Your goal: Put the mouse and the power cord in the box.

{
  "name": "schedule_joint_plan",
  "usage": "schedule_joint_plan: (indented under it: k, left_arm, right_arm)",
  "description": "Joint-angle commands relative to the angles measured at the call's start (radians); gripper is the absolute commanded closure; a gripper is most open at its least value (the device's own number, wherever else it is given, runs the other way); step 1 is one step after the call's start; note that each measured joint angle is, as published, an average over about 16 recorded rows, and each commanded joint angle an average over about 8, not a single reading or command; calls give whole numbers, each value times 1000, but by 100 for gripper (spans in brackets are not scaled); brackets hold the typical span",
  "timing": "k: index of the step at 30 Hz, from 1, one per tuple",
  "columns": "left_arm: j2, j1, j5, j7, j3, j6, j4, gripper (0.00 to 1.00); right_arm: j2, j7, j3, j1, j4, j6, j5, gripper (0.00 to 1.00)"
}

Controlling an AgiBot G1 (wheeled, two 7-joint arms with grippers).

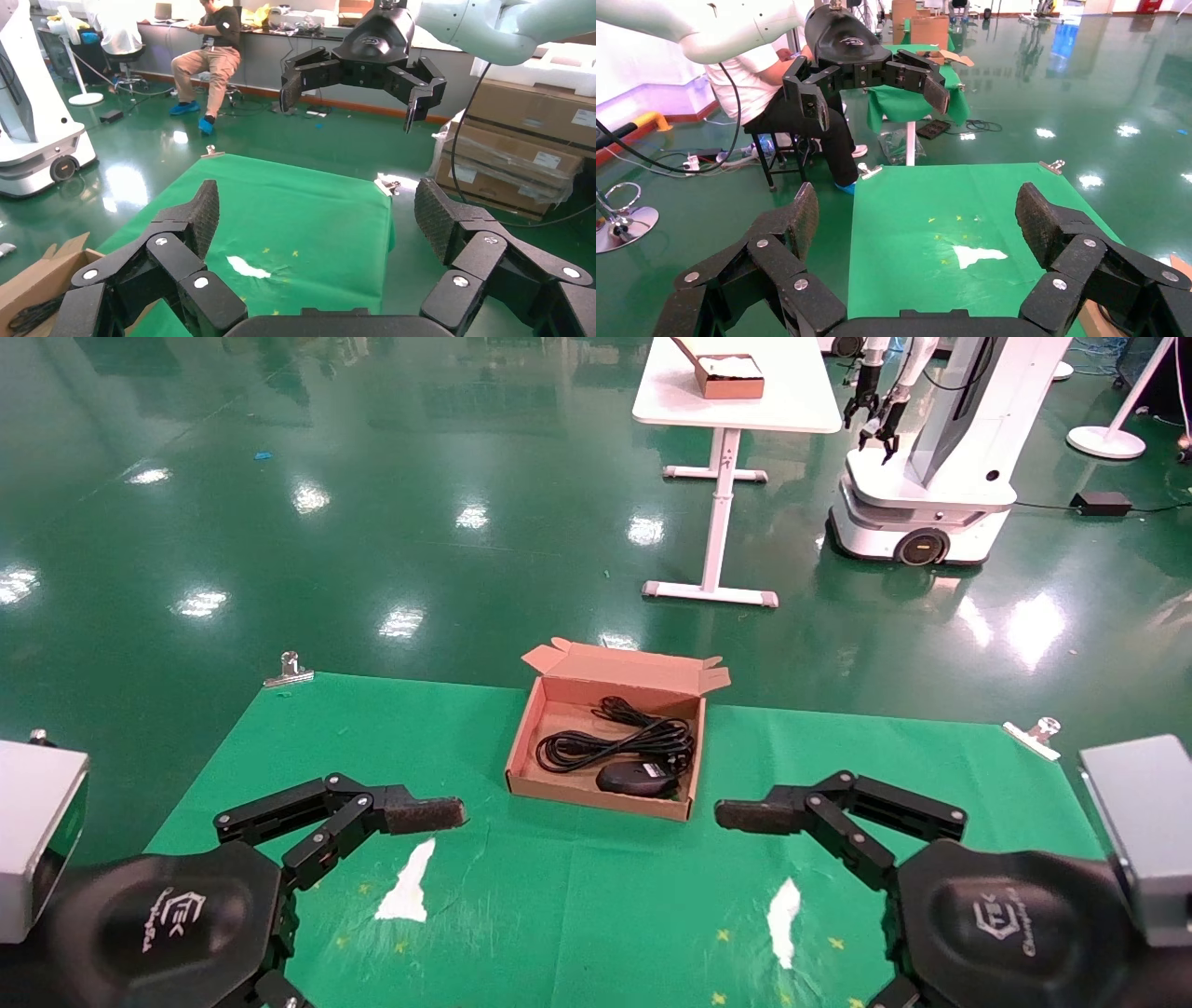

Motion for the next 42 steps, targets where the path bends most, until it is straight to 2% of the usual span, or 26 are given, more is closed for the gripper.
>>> schedule_joint_plan:
  k: [1, 42]
  left_arm:
    - [0, 0, 0, 0, 0, 0, 0, 0]
    - [1, -1, 1, 0, 1, 0, 0, 0]
  right_arm:
    - [0, 0, 0, 0, 0, 0, 0, 0]
    - [0, -1, 0, 2, -2, 0, -1, 0]
